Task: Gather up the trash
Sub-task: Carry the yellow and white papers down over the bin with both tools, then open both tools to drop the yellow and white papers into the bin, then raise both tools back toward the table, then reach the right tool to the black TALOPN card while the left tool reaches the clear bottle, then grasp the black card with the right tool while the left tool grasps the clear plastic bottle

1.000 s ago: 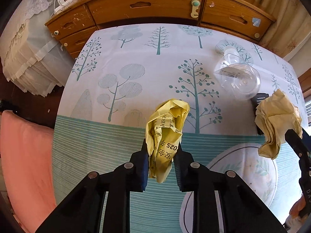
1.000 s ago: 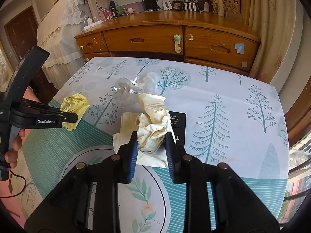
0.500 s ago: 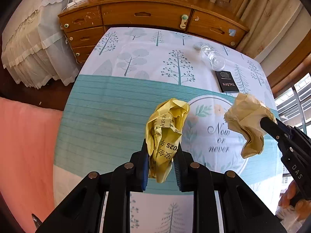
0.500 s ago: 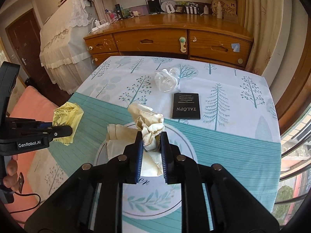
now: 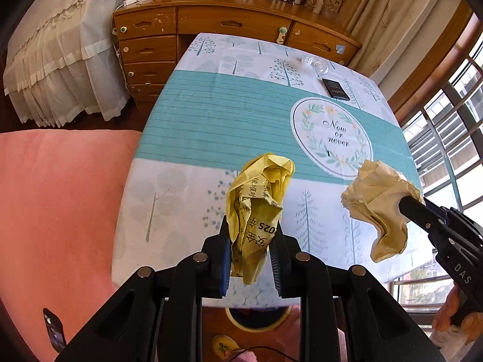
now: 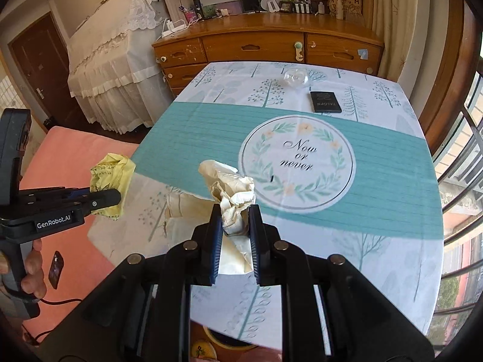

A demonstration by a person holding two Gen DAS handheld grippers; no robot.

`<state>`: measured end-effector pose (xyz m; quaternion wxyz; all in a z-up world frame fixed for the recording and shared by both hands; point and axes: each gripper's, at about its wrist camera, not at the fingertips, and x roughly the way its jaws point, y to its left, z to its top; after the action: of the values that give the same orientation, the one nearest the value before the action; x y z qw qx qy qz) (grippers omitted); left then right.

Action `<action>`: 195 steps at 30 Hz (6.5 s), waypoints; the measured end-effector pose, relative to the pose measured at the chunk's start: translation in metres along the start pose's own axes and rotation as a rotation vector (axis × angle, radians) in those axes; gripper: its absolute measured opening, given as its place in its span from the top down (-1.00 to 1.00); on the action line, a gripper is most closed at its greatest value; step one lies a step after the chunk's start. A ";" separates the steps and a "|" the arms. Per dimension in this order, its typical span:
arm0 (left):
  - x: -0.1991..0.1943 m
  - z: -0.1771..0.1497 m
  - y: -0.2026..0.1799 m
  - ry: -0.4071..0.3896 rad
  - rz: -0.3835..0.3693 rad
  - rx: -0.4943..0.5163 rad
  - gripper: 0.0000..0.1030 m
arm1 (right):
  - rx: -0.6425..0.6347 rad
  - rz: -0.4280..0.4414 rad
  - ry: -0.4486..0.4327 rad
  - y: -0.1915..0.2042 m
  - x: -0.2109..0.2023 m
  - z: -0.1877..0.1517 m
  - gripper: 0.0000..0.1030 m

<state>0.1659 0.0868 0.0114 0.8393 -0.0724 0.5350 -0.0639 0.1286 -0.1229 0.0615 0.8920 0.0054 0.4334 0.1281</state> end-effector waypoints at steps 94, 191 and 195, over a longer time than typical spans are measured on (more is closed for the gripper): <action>0.017 -0.228 -0.002 0.091 0.049 -0.013 -0.66 | 0.121 -0.102 0.278 0.040 0.016 -0.256 0.61; 0.245 0.381 -0.158 0.001 0.056 -0.108 -0.81 | -0.058 -0.180 0.127 -0.232 0.318 0.219 -0.11; 0.260 0.386 -0.160 0.042 0.005 -0.111 -0.81 | -0.007 -0.153 0.123 -0.247 0.311 0.220 -0.10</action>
<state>0.6203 -0.0980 -0.0285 0.8226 -0.1163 0.5556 -0.0334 0.5382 -0.2672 -0.0710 0.8709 -0.0388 0.4861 0.0612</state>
